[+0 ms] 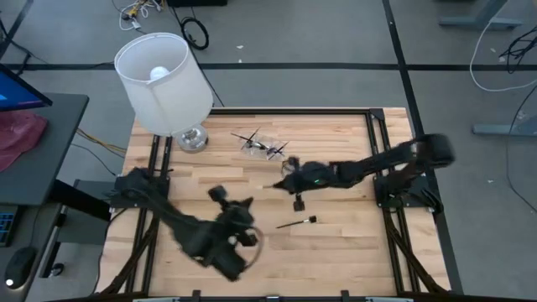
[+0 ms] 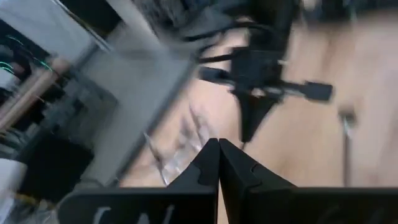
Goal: Put items in baskets/containers
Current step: Put the black eyeshadow brush into the transparent organizer
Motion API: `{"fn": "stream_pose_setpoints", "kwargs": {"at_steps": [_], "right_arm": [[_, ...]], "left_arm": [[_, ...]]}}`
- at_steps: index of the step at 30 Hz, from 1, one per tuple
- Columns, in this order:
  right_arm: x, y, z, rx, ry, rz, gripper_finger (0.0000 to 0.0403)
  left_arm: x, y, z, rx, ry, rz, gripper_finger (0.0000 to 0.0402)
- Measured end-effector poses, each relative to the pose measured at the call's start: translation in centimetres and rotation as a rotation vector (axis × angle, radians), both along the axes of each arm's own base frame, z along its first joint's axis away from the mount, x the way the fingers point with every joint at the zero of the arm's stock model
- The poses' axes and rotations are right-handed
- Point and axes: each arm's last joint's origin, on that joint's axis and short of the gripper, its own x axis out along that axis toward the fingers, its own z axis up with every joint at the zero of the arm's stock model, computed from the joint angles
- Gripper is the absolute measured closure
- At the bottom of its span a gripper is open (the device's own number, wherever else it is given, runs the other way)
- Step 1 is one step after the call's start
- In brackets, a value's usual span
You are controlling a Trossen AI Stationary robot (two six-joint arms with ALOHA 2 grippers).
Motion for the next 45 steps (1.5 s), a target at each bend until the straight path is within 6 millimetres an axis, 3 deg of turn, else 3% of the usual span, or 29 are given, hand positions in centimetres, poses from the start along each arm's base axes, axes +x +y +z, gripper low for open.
{"fn": "stream_pose_setpoints", "kwargs": {"at_steps": [5,9,11,14,16,18,21,23,25,28,33,40,45], "right_arm": [[-4.0,-0.7,7.4,-0.151,-0.217,-0.046,0.0395],[-7.7,-1.6,9.3,-0.139,-0.380,-0.037,0.0395],[-9.1,-2.0,8.6,-0.079,-0.449,0.005,0.0395],[-10.2,-2.4,6.5,0.016,-0.537,0.066,0.0395],[-10.4,-2.7,5.2,0.069,-0.589,0.088,0.0395],[-10.6,-2.8,4.2,0.097,-0.622,0.092,0.0395],[-10.2,-3.0,3.4,0.139,-0.619,0.082,0.0395],[-10.0,-3.0,3.3,0.161,-0.620,0.082,0.0395],[-9.9,-2.9,3.2,0.169,-0.618,0.092,0.0395],[-9.9,-2.9,3.4,0.188,-0.647,0.103,0.0395],[-9.8,-2.9,3.6,0.228,-0.678,0.099,0.0395],[-9.7,-2.9,3.5,0.264,-0.671,0.090,0.0395],[-9.7,-2.9,3.5,0.264,-0.674,0.090,0.0395]], "left_arm": [[-3.6,0.8,3.3,0.033,-0.167,-0.013,0.0397],[-5.5,3.8,2.4,-0.032,-0.159,0.054,0.0397],[-5.8,5.7,0.0,-0.069,-0.167,0.140,0.0397],[-5.0,7.9,-5.8,-0.158,-0.165,0.222,0.0397],[-3.8,9.0,-9.5,-0.270,-0.149,0.186,0.0398],[-2.0,10.0,-12.5,-0.425,-0.176,0.048,0.0399],[0.3,11.3,-14.8,-0.589,-0.383,-0.334,0.0399],[0.6,12.2,-15.3,-0.580,-0.562,-0.557,0.0399],[0.2,12.9,-15.3,-0.483,-0.705,-0.655,0.0399],[-0.6,13.9,-15.6,-0.353,-0.799,-0.614,0.0399],[0.2,15.8,-15.7,-0.259,-0.785,-0.478,0.0382],[2.6,17.9,-13.3,-0.210,-0.778,-0.504,0.0280],[4.0,18.0,-11.4,-0.176,-0.764,-0.560,0.0205]]}}
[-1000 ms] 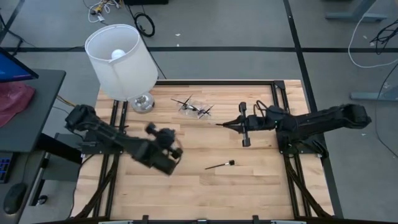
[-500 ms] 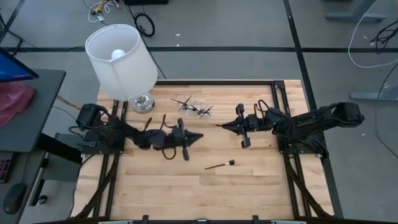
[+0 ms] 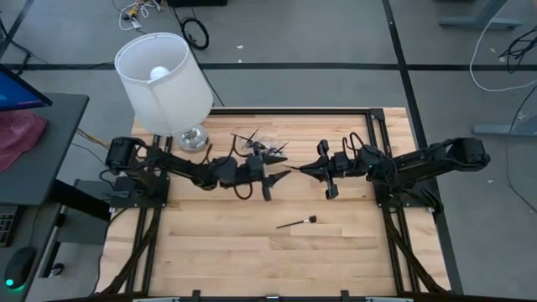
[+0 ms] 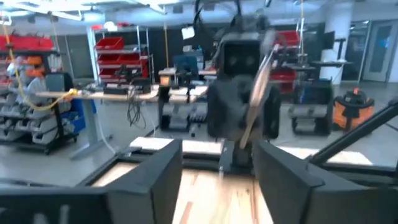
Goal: Put items in baskets/containers
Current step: Put the black eyeshadow brush into the transparent organizer
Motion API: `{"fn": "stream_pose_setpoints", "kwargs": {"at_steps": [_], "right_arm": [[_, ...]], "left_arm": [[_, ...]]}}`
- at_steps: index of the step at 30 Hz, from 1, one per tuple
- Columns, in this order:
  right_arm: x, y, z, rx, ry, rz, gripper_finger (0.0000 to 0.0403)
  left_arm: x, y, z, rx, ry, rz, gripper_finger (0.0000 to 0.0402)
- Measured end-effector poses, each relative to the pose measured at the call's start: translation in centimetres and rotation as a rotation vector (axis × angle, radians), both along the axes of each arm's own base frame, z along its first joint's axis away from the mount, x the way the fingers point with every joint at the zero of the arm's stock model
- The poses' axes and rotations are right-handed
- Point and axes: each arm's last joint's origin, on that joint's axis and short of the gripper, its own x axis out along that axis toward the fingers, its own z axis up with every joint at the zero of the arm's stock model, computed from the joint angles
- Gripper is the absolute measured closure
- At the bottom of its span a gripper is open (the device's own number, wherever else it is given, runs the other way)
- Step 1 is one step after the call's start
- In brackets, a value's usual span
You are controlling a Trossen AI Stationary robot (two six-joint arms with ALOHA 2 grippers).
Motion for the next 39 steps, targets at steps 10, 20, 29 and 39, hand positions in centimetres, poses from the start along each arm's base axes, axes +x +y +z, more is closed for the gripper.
{"fn": "stream_pose_setpoints", "kwargs": {"at_steps": [10,20,29,39], "right_arm": [[0.0,0.0,0.1,-0.001,-0.015,0.000,0.0394],[0.0,0.0,0.1,-0.001,-0.015,0.000,0.0394],[0.0,-0.1,0.2,-0.092,-0.027,-0.057,0.0393],[0.0,-0.1,0.0,-0.125,-0.013,-0.066,0.0345]], "left_arm": [[1.3,-0.2,2.1,0.039,-0.003,-0.023,0.0193],[1.6,-0.2,3.0,0.037,-0.035,-0.023,0.0260],[1.6,-0.2,3.0,0.030,-0.031,-0.025,0.0346],[1.6,-0.4,3.1,-0.023,-0.054,-0.080,0.0382]]}}
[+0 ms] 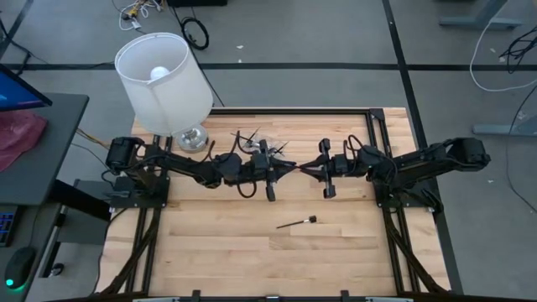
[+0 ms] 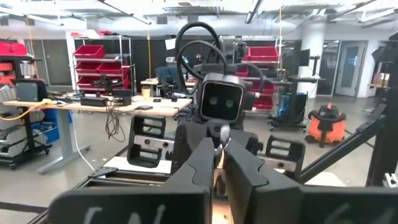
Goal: Put items in baskets/containers
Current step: Put the black eyeshadow brush into the transparent organizer
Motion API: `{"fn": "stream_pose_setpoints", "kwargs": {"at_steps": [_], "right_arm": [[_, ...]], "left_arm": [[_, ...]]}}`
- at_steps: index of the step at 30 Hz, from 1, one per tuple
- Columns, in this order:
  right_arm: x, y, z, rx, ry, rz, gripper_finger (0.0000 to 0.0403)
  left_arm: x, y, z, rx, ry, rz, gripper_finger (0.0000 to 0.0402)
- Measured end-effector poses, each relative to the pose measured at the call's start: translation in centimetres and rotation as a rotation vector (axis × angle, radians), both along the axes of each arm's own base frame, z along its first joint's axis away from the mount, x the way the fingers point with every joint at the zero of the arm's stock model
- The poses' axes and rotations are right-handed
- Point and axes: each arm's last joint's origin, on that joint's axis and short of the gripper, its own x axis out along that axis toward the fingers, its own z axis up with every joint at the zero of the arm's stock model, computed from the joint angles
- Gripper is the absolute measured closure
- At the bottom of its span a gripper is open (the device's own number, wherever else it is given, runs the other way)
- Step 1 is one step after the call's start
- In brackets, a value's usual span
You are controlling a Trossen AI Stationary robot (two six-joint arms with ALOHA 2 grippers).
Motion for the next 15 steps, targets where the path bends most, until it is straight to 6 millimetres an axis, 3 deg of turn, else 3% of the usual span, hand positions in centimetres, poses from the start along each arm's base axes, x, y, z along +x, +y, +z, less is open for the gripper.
{"fn": "stream_pose_setpoints", "kwargs": {"at_steps": [6,15], "right_arm": [[0.1,-0.3,-0.9,-0.013,0.096,-0.095,0.0288],[-0.2,-0.7,-4.5,-0.047,0.469,-0.259,0.0221]], "left_arm": [[0.0,0.0,-0.1,-0.022,0.013,0.033,0.0375],[-0.8,0.8,-1.5,-0.017,0.253,0.334,0.0380]]}}
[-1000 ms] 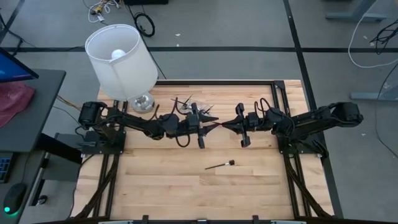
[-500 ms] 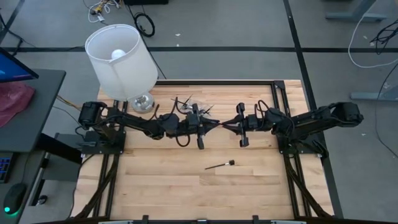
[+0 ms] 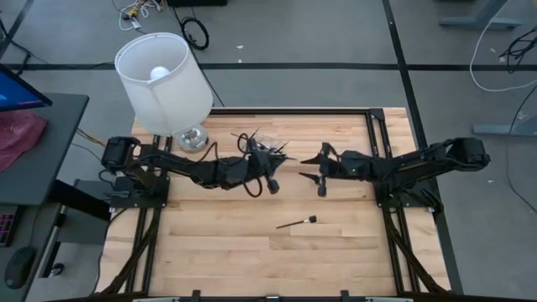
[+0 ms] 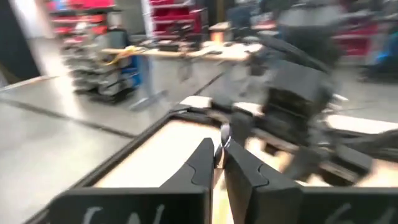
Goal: Put items in baskets/containers
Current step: Put the black eyeshadow brush into the transparent organizer
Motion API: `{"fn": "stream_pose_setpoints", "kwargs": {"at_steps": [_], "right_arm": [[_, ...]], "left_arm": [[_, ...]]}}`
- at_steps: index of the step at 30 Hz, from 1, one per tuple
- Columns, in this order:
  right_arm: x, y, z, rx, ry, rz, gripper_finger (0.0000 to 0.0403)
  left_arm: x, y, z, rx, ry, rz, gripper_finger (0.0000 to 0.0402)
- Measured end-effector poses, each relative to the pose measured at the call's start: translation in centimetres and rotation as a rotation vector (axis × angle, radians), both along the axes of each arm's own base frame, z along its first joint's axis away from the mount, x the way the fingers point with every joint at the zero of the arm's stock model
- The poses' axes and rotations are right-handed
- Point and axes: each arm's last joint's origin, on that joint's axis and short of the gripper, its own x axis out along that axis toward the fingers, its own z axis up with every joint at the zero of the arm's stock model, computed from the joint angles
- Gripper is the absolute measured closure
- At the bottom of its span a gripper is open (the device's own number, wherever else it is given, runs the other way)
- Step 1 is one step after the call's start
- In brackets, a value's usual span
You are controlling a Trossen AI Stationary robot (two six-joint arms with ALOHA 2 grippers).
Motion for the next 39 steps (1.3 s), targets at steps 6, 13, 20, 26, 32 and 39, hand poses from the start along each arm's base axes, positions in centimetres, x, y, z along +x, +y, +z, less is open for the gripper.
{"fn": "stream_pose_setpoints", "kwargs": {"at_steps": [6,13,20,26,32,39], "right_arm": [[-0.7,-0.8,-1.4,-0.032,0.157,-0.171,0.0211],[-0.9,-0.9,-1.7,0.003,0.188,-0.192,0.0211],[-0.8,-0.9,-1.7,0.002,0.183,-0.191,0.0211],[-0.7,-0.9,-1.4,-0.001,0.150,-0.191,0.0211],[-0.4,-0.9,-0.7,0.011,0.070,-0.154,0.0211],[-0.2,-0.8,-0.4,-0.018,0.043,-0.112,0.0211]], "left_arm": [[-0.3,1.0,0.0,0.031,0.023,0.156,0.0384],[-0.7,3.1,-1.7,-0.085,0.120,0.273,0.0379],[-1.1,3.9,-2.7,-0.173,0.177,0.279,0.0381],[-0.9,4.6,-3.2,-0.226,0.185,0.214,0.0371],[-0.6,5.8,-3.9,-0.202,0.229,0.191,0.0370],[-0.6,6.6,-4.4,-0.214,0.261,0.167,0.0347]]}}
